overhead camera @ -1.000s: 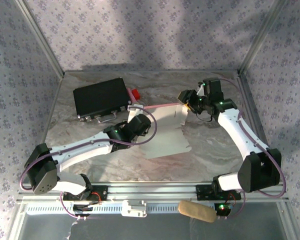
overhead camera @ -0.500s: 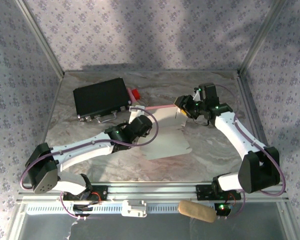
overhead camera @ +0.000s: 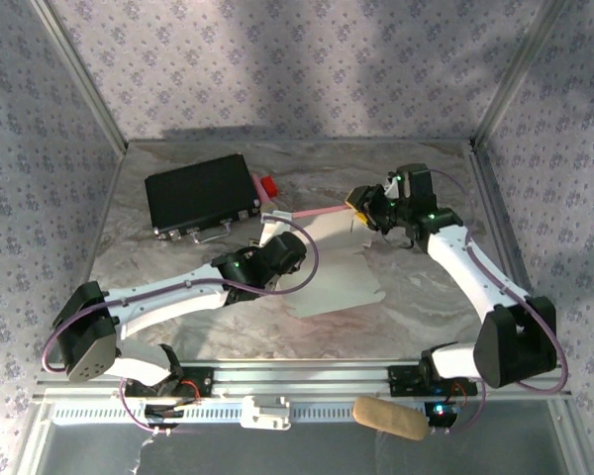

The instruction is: Fold the paper box

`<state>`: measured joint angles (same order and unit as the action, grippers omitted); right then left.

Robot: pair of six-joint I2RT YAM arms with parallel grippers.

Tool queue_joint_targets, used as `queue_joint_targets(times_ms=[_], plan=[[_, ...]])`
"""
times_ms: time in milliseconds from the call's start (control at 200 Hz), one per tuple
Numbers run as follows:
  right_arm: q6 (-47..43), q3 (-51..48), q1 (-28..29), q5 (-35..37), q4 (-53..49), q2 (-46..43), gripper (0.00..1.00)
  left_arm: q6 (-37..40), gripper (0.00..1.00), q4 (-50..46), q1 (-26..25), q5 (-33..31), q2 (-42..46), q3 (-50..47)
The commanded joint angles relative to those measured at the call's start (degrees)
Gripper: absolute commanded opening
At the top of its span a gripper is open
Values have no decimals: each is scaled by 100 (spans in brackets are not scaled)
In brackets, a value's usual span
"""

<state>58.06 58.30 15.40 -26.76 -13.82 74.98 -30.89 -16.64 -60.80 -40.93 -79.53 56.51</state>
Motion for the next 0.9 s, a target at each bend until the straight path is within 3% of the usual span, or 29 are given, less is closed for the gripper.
queue_joint_targets(times_ms=[0,185,300,445,899], plan=[[-95,-353,-162,129,59,-738,51,144,0,80,-64,-125,183,-21],[-155,-1961,-843,193,600,-2150,56,417,0,354,-61,-102,214,-125],[-370,-2622,-647,398,660,-2545,54,592,0,428,14,46,116,-20],[-595,-2950,-119,934,549,-2488,50,659,0,539,102,256,104,56],[-653,-3002,-2,957,1308,-1268,48,672,0,495,113,484,130,222]])
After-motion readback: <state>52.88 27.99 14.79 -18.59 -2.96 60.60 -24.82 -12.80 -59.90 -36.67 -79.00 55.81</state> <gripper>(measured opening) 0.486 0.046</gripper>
